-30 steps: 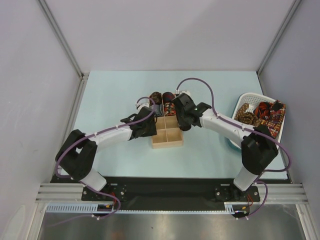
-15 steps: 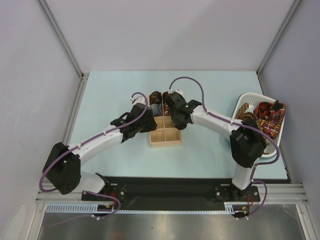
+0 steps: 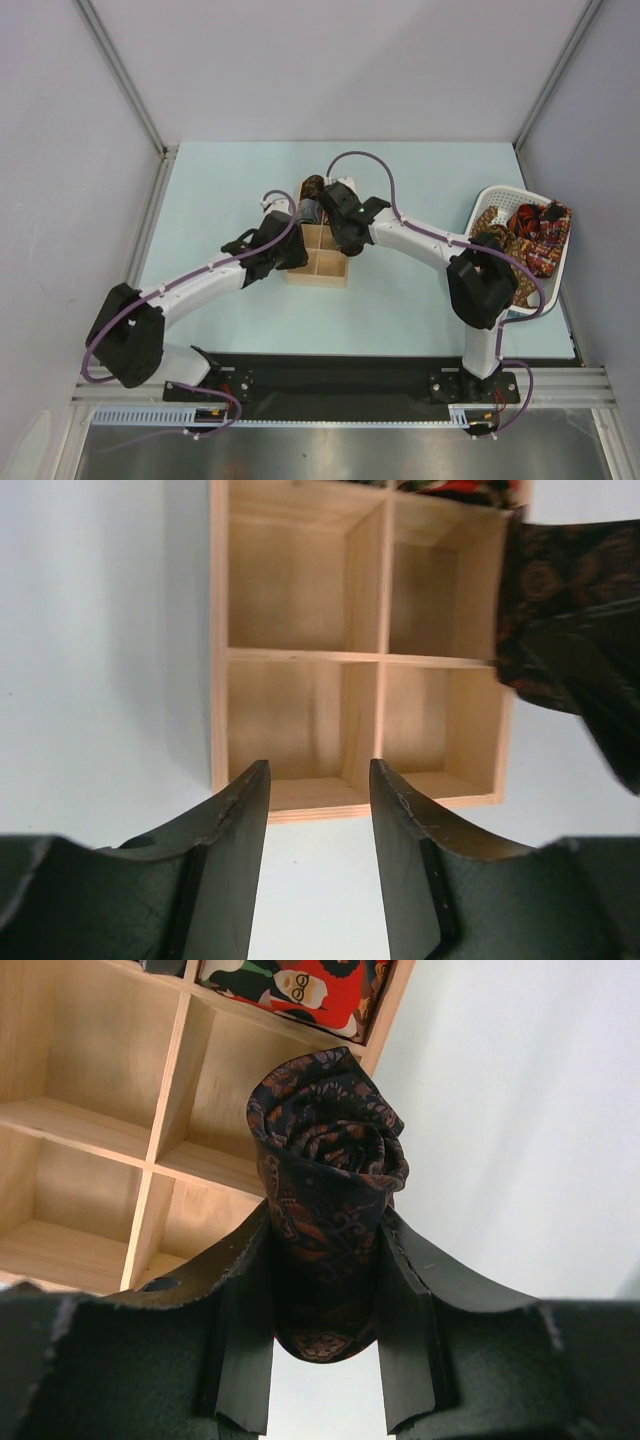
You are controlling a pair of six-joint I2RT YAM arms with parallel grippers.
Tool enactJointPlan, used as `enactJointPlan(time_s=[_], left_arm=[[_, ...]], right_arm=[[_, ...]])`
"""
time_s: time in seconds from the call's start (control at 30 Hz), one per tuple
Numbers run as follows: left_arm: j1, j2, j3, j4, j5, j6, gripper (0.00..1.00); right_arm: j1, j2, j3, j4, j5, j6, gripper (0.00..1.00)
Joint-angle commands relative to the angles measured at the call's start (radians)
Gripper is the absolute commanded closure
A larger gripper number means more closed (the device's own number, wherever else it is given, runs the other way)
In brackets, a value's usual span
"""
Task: Roll the ties
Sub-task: Place the rolled tie into the container
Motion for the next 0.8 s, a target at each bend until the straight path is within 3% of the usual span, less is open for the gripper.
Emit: enactJointPlan(time_s=[0.0, 0.33, 0.53, 0.67, 0.77], left_arm=[[0.040, 0.025, -0.045, 0.053, 0.003, 0.023, 0.51], [0.122, 0.163, 0.040, 0.051, 0.017, 0.093, 0.49], [0.113, 0.158, -0.053, 0.153, 0.046, 0.069, 0.63], [0.088, 0.154, -0.098, 0.185, 0.059, 0.055, 0.89], [0.057, 0.140, -0.093, 0.176, 0.045, 0.035, 0.92]], right_arm=[[0.006, 0.020, 0.045, -0.017, 0.006, 0.015, 0.85], [0.006, 0.025, 0.067, -0.036, 0.004, 0.014, 0.86], [0.000, 0.032, 0.085, -0.042, 0.000, 0.015, 0.85], [-0.003, 0.054, 0.100, -0.045, -0.005, 0.017, 0.85], [-0.001, 0.071, 0.113, -0.042, -0.014, 0.023, 0.85]])
